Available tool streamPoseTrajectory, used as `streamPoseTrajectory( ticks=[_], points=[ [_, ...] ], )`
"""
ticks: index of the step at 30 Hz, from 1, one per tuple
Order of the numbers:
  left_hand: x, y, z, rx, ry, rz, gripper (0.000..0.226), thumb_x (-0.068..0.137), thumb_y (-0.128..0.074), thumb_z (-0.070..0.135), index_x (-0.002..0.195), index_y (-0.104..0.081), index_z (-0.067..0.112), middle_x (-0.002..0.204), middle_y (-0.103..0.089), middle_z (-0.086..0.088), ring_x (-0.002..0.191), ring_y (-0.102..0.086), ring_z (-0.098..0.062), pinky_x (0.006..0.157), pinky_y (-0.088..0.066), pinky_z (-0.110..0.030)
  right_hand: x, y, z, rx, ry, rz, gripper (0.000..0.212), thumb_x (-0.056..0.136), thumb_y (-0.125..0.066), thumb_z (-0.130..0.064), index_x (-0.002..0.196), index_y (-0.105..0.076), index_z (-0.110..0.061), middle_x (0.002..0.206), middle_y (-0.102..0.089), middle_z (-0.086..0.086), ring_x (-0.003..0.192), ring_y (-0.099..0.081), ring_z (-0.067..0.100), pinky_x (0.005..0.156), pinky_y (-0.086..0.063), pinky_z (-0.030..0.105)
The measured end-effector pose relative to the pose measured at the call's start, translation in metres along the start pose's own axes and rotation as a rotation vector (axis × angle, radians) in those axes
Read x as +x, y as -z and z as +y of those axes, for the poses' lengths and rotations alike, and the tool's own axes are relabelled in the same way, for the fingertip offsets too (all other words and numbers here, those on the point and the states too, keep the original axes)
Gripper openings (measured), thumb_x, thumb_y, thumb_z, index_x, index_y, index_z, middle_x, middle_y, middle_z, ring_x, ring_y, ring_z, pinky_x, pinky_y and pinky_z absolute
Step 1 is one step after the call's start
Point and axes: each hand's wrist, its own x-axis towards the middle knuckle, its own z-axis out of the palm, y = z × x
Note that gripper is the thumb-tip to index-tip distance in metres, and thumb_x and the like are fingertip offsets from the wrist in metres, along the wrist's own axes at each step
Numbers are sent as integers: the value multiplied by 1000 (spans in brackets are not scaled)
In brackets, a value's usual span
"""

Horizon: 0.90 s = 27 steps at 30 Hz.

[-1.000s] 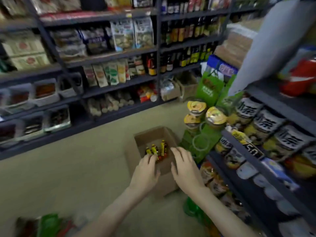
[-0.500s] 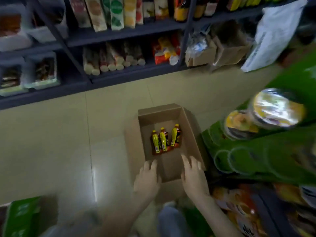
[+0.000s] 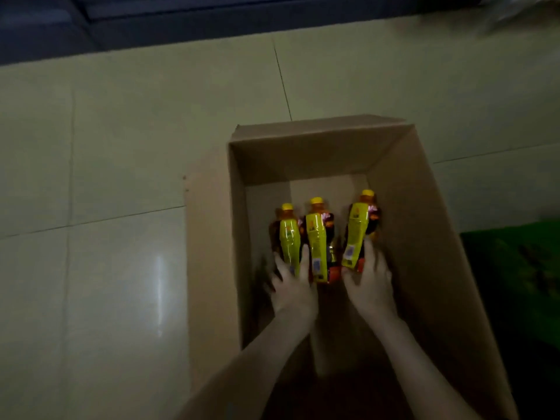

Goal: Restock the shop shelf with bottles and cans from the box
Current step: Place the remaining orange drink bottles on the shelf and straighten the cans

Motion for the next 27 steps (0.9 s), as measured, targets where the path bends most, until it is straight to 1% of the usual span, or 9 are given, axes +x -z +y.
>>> streamPoseTrajectory(
  ticks=[2, 4, 6, 12, 17, 20, 23, 25, 27],
  points=[
    [38, -11, 4, -68, 26, 45, 80, 100, -42, 40, 137, 28, 52, 156, 22, -16, 144, -11, -40, 113, -28, -51, 41, -18, 7, 143, -44, 54, 85, 92, -59, -33, 152, 0, -34, 156, -16, 14, 140, -26, 36, 109, -30, 49],
    [59, -17, 7, -142, 53, 46, 90, 99, -47, 27, 130, 31, 58, 155, 22, -21, 135, -37, -36, 103, -42, -45, 72, -28, 12, 307, -98, 51, 97, 88, -67, -20, 152, 5, -33, 156, -16, 15, 138, -30, 37, 107, -32, 48],
    [66, -21, 7, -178, 68, 44, 95, 98, -50, 17, 129, 29, 61, 155, 19, -23, 124, -51, -33, 94, -47, -43, 88, -31, 14, 309, -167, 1, 104, 86, -67, -12, 150, 10, -36, 151, -22, 18, 132, -37, 38, 102, -36, 47],
    [35, 11, 6, -362, 87, 35, 65, 100, -44, 33, 147, -2, 52, 146, -21, -21, 115, -52, -34, 96, -43, -40, 42, -7, 2, 258, -189, -47, 107, 84, -66, -5, 146, 8, -50, 139, -32, 18, 129, -38, 40, 99, -38, 52],
    [-67, 63, -5, -819, 67, -132, 68, 95, -56, 35, 147, -14, 48, 142, -42, -7, 123, -49, -26, 105, -41, -38, -72, 54, -34, 469, -217, -71, 113, 81, -69, -2, 148, 10, -46, 153, -22, 7, 140, -26, 31, 108, -29, 50],
    [-158, 120, -14, -1111, -66, -213, 61, 91, -60, 37, 140, -29, 55, 139, -47, 8, 119, -54, -15, 102, -46, -41, -150, 112, -68, 592, -236, -74, 116, 81, -70, -1, 147, 14, -46, 160, -8, -4, 145, -12, 21, 115, -16, 48],
    [-243, 194, -17, -1172, -239, -293, 49, 86, -62, 46, 126, -43, 65, 136, -50, 17, 121, -55, -10, 102, -46, -40, -219, 184, -113, 632, -230, -83, 119, 78, -75, -7, 146, 13, -47, 159, -12, -4, 145, -14, 21, 117, -12, 50],
    [-296, 246, -13, -1208, -303, -347, 48, 85, -63, 38, 125, -48, 60, 135, -54, 16, 119, -57, -10, 98, -49, -35, -263, 235, -145, 709, -212, -95, 116, 77, -77, -6, 149, 5, -43, 157, -22, -4, 142, -24, 18, 116, -19, 48],
    [-348, 296, -5, -1193, -405, -371, 50, 83, -67, 40, 128, -50, 55, 134, -57, 13, 121, -57, -12, 95, -49, -32, -308, 288, -180, 861, -179, -105, 104, 76, -78, -3, 148, -14, -44, 147, -44, -5, 129, -48, 13, 104, -42, 44]
  ],
)
